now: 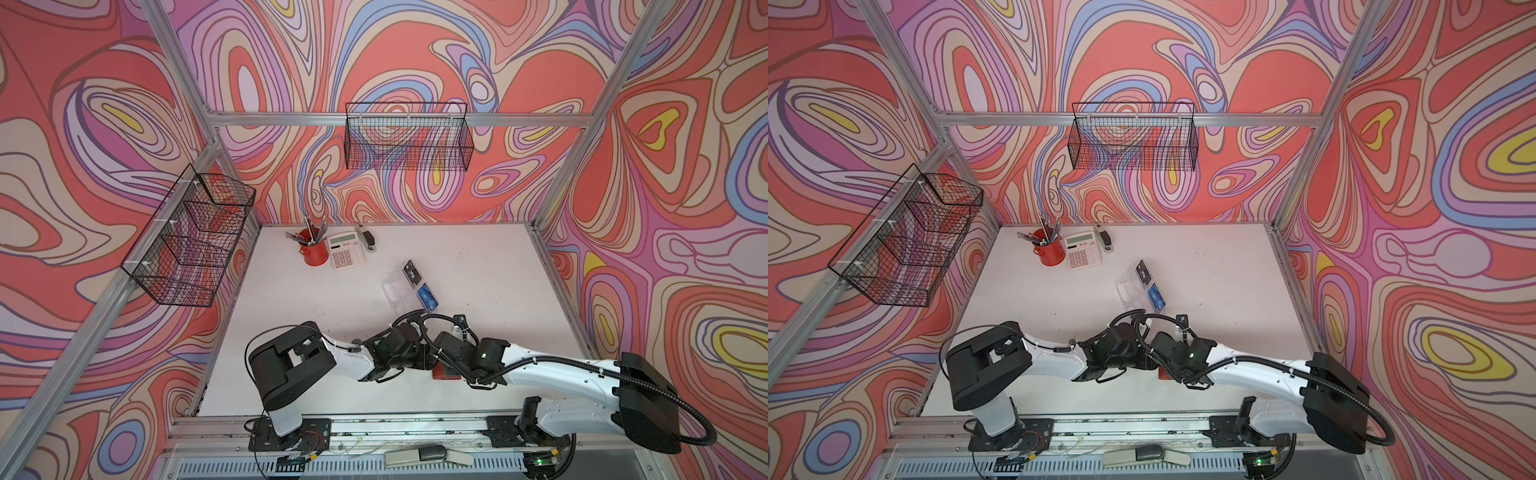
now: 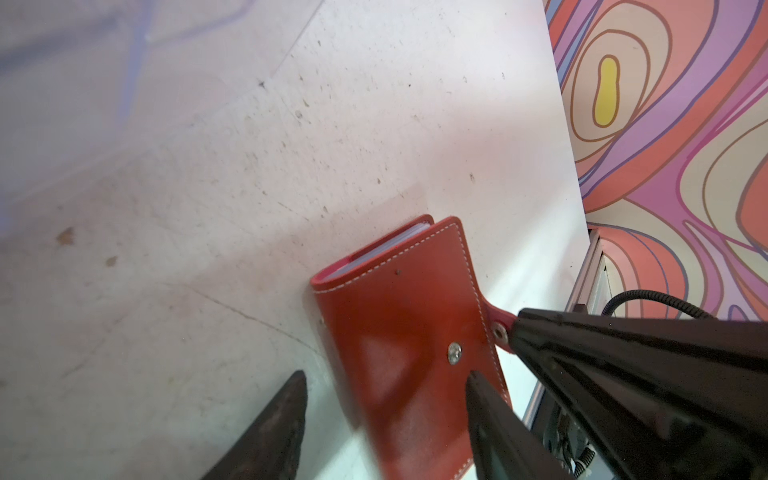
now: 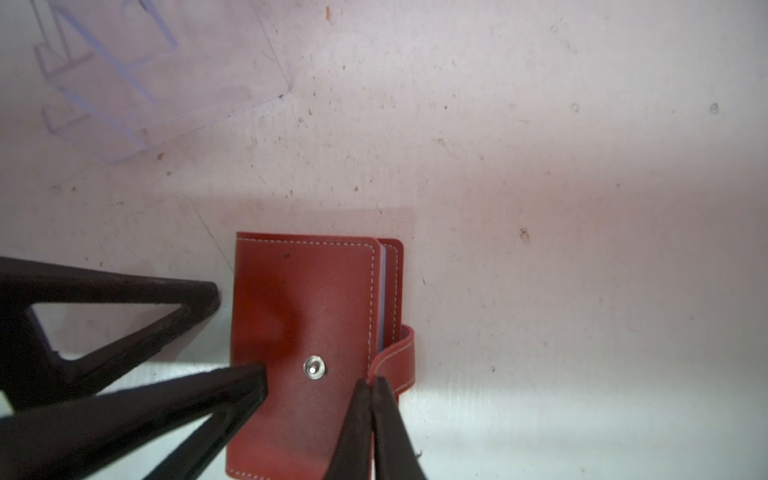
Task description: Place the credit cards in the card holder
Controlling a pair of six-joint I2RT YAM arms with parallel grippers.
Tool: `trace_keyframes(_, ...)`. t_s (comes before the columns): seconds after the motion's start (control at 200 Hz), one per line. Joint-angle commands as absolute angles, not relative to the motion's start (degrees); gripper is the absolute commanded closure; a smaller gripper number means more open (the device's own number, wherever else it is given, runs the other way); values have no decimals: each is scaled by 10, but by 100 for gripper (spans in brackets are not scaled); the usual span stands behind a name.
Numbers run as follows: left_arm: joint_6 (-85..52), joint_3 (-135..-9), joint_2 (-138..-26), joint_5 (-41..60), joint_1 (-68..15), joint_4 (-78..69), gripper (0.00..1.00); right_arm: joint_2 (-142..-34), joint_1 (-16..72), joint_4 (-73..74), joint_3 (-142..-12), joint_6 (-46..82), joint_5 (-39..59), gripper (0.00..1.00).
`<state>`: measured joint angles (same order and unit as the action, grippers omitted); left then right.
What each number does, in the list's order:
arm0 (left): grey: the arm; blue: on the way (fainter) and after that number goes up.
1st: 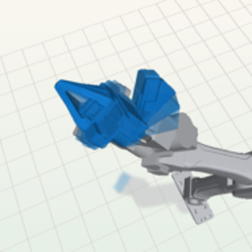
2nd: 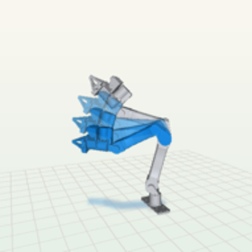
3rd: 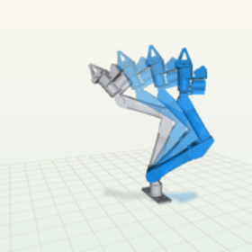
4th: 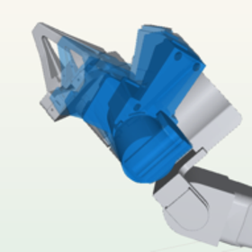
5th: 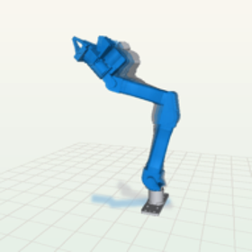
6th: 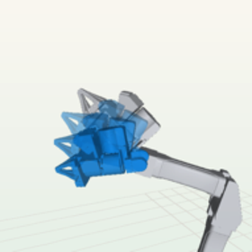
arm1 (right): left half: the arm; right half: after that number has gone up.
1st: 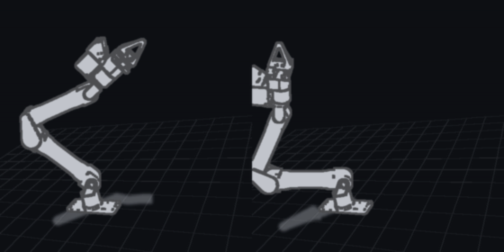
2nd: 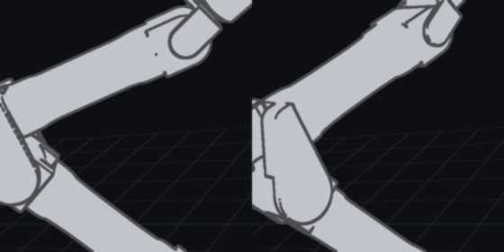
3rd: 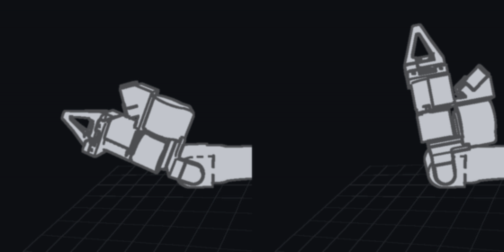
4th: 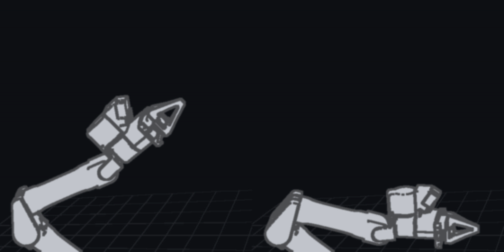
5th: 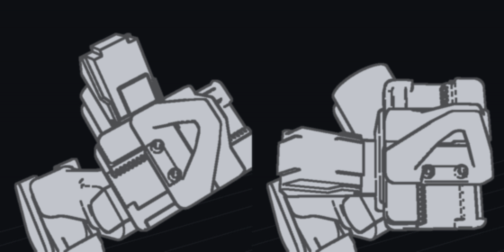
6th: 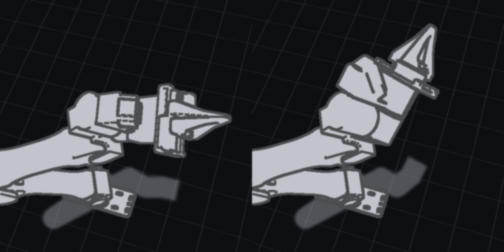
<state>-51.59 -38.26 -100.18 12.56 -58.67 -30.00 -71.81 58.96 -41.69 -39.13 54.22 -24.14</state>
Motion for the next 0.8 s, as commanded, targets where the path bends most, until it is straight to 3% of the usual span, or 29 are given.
trace_keyframes(0.0, -512, -382, -1020, 115, -589, -254, 37, -711, 593, -428, -396, 549, -248, 100)
trace_keyframes(0.406, -515, -387, -1029, 113, -589, -244, 37, -715, 593, -401, -397, 536, -235, 100)
trace_keyframes(0.631, -523, -388, -1039, 103, -589, -228, 54, -729, 593, -373, -397, 523, -220, 100)
trace_keyframes(0.796, -531, -392, -1047, 91, -589, -205, 54, -735, 593, -352, -385, 523, -214, 100)
